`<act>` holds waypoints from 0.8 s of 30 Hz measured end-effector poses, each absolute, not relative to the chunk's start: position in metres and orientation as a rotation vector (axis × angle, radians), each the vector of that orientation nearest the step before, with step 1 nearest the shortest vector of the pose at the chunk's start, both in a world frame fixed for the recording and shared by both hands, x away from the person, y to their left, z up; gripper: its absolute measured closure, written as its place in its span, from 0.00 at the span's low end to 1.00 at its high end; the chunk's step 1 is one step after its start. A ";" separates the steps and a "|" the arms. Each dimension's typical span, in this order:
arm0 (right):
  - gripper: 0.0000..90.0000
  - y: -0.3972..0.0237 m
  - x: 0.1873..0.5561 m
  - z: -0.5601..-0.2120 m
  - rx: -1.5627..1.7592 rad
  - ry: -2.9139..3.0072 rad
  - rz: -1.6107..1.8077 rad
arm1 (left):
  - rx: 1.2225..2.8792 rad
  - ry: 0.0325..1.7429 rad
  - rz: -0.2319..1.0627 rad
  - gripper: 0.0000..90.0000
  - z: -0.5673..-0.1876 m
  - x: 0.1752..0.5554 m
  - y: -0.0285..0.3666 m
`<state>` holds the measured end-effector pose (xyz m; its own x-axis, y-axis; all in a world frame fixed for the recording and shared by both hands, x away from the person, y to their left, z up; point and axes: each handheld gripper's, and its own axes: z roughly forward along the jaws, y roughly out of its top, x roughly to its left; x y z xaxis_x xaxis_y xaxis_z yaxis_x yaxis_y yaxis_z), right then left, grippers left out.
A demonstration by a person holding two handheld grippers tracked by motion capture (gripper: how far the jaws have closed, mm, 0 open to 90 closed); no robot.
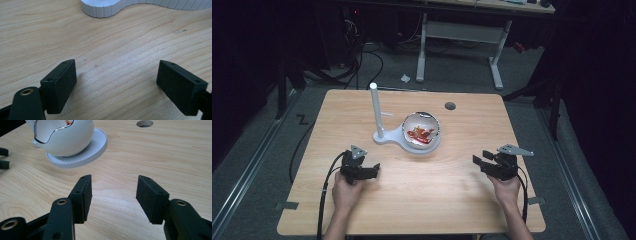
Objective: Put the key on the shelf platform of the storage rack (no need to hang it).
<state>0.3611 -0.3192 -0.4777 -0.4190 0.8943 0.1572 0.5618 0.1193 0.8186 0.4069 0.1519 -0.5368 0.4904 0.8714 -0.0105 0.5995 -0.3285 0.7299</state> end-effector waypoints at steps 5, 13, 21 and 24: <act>0.51 -0.316 0.365 -0.485 1.414 2.036 1.196 | 2.052 1.207 0.510 0.19 -0.537 0.407 0.152; 0.50 -0.312 0.370 -0.496 1.434 2.041 1.164 | 2.053 1.207 0.510 0.19 -0.537 0.407 0.152; 0.49 -0.307 0.374 -0.506 1.441 2.047 1.131 | 2.053 1.207 0.510 0.19 -0.537 0.407 0.152; 0.49 -0.306 0.375 -0.509 1.455 2.051 1.122 | 2.053 1.207 0.510 0.19 -0.537 0.407 0.152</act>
